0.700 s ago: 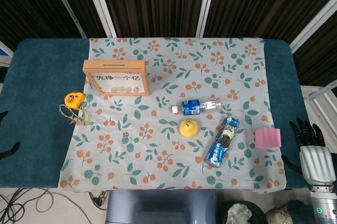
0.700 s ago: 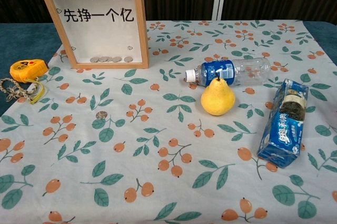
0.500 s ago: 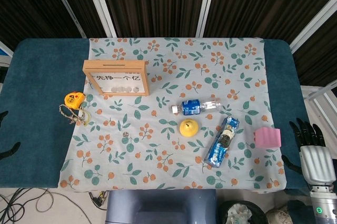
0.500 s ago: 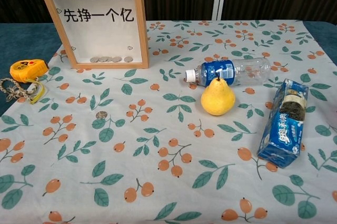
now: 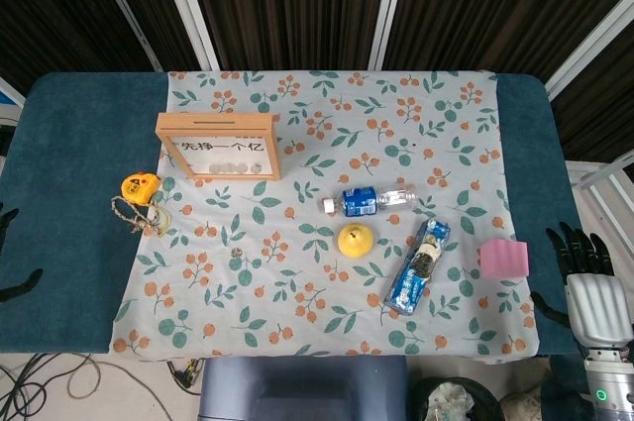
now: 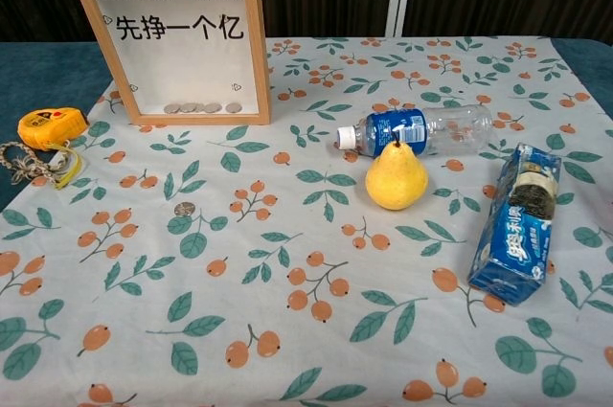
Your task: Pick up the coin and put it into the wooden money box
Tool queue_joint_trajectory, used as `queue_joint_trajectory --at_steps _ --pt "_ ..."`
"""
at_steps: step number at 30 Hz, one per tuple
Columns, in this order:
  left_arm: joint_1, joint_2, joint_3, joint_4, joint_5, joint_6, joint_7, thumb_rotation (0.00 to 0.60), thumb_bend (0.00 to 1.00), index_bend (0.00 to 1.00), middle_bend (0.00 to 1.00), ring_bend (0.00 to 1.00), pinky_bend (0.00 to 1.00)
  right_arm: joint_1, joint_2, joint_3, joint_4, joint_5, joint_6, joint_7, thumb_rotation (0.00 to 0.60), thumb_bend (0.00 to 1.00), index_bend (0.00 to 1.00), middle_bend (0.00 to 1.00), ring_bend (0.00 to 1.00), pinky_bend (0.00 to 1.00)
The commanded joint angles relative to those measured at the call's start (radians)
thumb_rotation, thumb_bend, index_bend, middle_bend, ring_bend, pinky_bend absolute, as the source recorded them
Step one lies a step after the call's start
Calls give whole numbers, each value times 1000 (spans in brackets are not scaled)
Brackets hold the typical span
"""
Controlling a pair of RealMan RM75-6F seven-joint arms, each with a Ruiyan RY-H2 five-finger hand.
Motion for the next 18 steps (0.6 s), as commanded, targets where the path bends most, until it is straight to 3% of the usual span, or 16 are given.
queue_joint_trajectory --at_steps 1,8,18 --pt "-3 5 3 -5 7 -8 -14 600 195 107 0 0 0 0 0 1 -1 2 0 -1 600 296 79 0 0 0" --pt "-53 18 -13 -43 22 -61 -8 600 164 107 0 0 0 1 -2 -1 0 -1 -2 -6 600 297 79 0 0 0" --pt "-337 35 -89 -149 -91 -438 160 600 128 122 0 0 0 -3 2 2 -8 11 -1 -18 600 296 79 0 0 0"
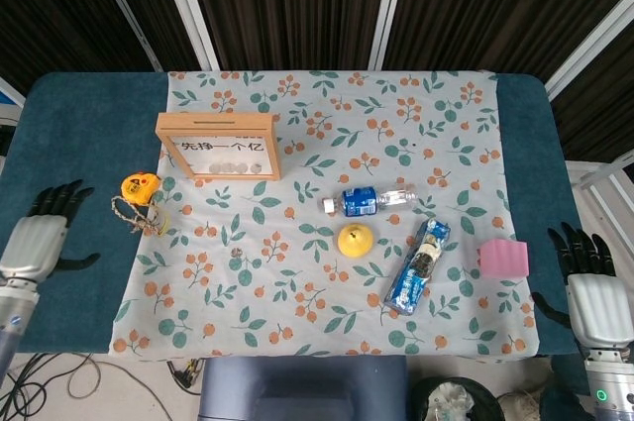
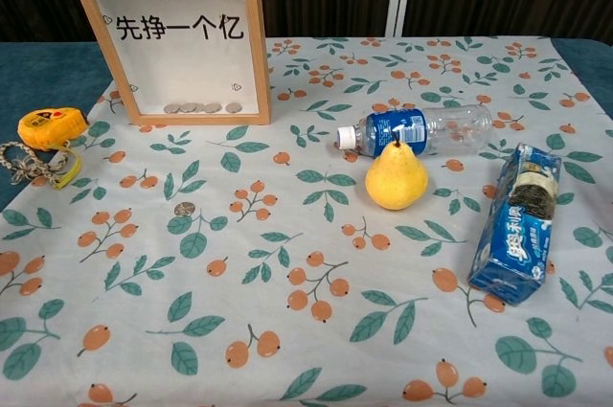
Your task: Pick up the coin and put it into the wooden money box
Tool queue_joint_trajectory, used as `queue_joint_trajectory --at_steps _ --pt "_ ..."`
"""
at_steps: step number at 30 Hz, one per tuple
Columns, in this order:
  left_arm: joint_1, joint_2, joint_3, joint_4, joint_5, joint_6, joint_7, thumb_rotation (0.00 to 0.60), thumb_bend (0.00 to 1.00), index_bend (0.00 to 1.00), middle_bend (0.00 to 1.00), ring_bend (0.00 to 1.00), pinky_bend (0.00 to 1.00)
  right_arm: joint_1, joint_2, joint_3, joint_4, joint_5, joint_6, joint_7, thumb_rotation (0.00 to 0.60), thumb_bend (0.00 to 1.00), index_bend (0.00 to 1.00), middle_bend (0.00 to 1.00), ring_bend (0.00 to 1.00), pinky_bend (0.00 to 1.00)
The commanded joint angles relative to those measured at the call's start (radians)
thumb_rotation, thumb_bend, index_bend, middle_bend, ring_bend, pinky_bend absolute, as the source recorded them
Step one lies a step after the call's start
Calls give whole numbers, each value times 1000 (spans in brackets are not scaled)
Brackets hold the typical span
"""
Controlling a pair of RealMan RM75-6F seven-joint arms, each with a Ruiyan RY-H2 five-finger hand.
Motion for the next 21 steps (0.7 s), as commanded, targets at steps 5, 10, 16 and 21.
queue_joint_trajectory --at_steps 5,10,16,21 --pt "-249 -50 -58 -76 -188 -276 182 600 129 160 0 0 0 -1 2 1 -3 6 -1 -2 600 297 79 0 0 0" --pt "-348 -132 -56 -80 -310 -323 277 600 128 198 0 0 0 -2 4 4 -6 13 -2 -3 600 296 79 0 0 0" --pt "-458 -239 -31 -39 -465 -334 383 600 129 223 0 0 0 -3 7 6 -10 20 -3 -4 600 296 79 0 0 0" --pt "-522 -321 -13 10 -554 -313 437 600 128 223 0 0 0 -3 8 8 -10 24 -4 -1 600 296 79 0 0 0"
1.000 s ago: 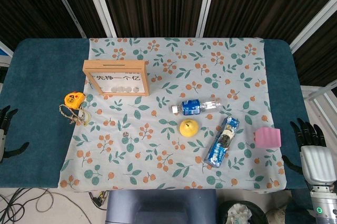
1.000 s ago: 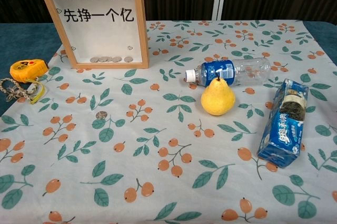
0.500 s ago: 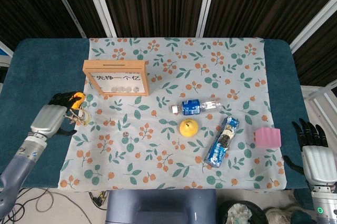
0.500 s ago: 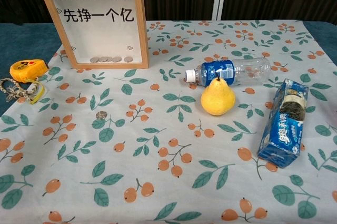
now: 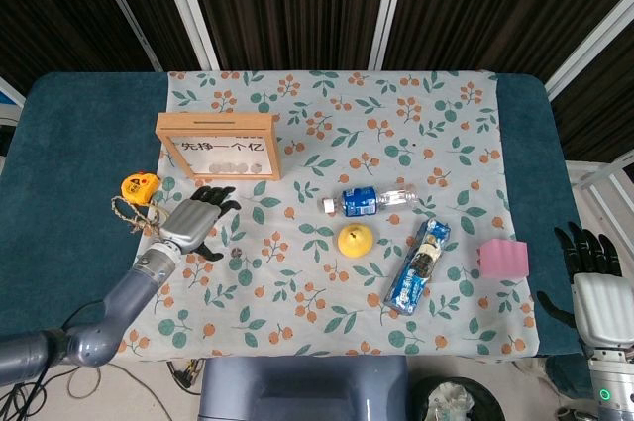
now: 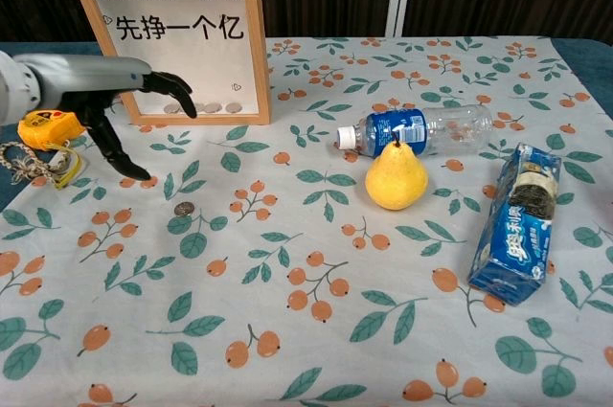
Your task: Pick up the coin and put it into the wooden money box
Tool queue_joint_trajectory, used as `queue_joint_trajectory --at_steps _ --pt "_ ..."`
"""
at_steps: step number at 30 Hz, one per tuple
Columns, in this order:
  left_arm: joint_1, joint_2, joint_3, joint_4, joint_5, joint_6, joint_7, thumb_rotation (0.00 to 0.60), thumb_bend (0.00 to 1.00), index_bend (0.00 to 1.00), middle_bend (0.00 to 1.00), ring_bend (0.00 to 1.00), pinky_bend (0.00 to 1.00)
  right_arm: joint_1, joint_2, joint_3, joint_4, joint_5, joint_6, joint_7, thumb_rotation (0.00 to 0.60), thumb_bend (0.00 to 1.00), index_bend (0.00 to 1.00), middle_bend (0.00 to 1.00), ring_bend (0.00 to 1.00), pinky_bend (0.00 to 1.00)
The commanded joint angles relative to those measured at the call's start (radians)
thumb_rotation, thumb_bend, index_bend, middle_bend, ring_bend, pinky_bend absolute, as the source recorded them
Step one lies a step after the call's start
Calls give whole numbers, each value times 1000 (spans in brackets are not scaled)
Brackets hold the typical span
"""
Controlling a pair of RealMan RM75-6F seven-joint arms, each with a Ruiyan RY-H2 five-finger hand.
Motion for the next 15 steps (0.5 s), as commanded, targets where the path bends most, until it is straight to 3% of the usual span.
queue_joint_trajectory --at_steps 1,15 --pt "-46 -60 16 43 -64 12 29 600 128 225 0 0 0 0 0 -1 1 0 -2 1 600 297 79 0 0 0" --pt "-108 -144 67 122 -111 69 85 600 128 357 0 0 0 -2 0 0 -1 4 0 -3 600 296 79 0 0 0"
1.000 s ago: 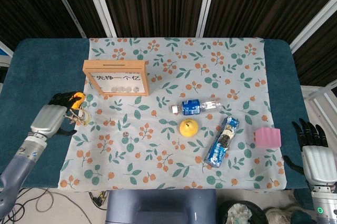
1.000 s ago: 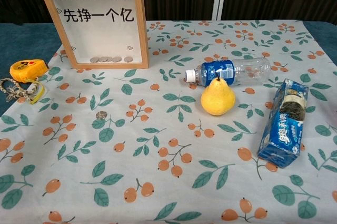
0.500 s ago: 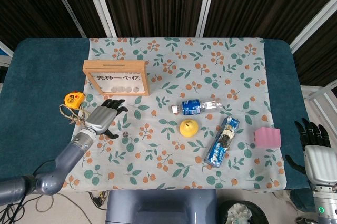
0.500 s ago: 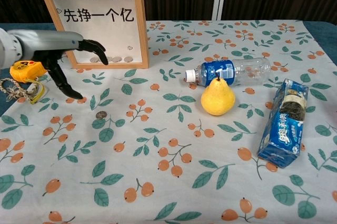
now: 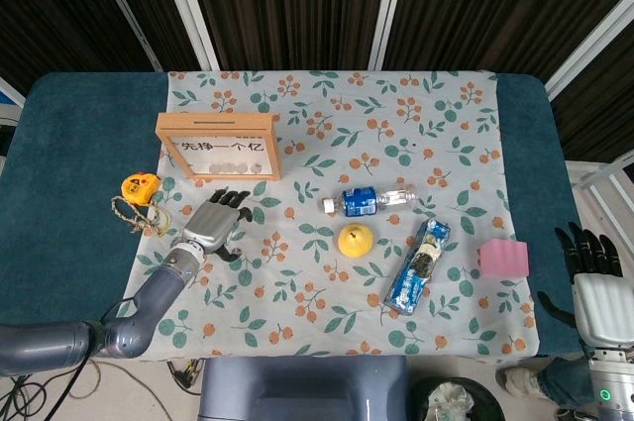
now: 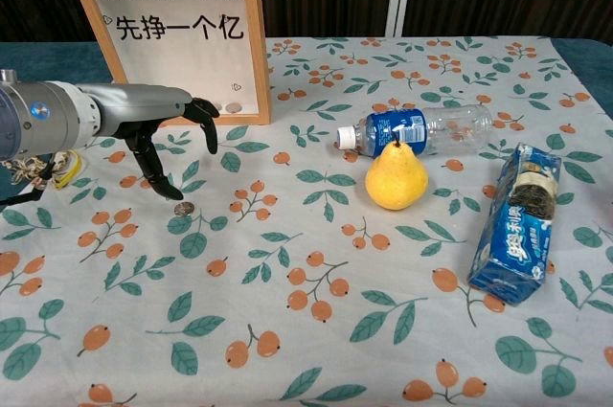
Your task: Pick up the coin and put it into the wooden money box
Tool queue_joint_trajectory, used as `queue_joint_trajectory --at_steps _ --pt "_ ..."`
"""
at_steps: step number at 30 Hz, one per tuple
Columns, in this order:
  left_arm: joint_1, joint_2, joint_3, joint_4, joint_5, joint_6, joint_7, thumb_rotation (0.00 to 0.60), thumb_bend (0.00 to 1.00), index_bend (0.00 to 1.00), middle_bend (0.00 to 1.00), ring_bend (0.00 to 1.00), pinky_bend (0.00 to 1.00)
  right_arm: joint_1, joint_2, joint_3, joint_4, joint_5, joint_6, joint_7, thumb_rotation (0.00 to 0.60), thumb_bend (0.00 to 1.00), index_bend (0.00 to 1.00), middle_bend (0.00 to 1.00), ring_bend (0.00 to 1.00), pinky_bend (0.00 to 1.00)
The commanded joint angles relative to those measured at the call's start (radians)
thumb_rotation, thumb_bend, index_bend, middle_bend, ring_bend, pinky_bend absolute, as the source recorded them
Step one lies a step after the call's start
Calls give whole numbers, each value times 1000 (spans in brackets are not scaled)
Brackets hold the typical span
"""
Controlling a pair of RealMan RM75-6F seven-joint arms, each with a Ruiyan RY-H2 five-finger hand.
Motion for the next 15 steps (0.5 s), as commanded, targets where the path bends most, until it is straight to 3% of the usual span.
queue_joint_trajectory --at_steps 1,15 --pt "-5 -13 9 14 -3 11 5 600 128 366 0 0 0 0 0 0 0 1 0 0 600 297 79 0 0 0" --pt "-7 -56 46 71 23 53 18 600 128 412 0 0 0 1 -3 0 9 -9 4 10 600 296 79 0 0 0"
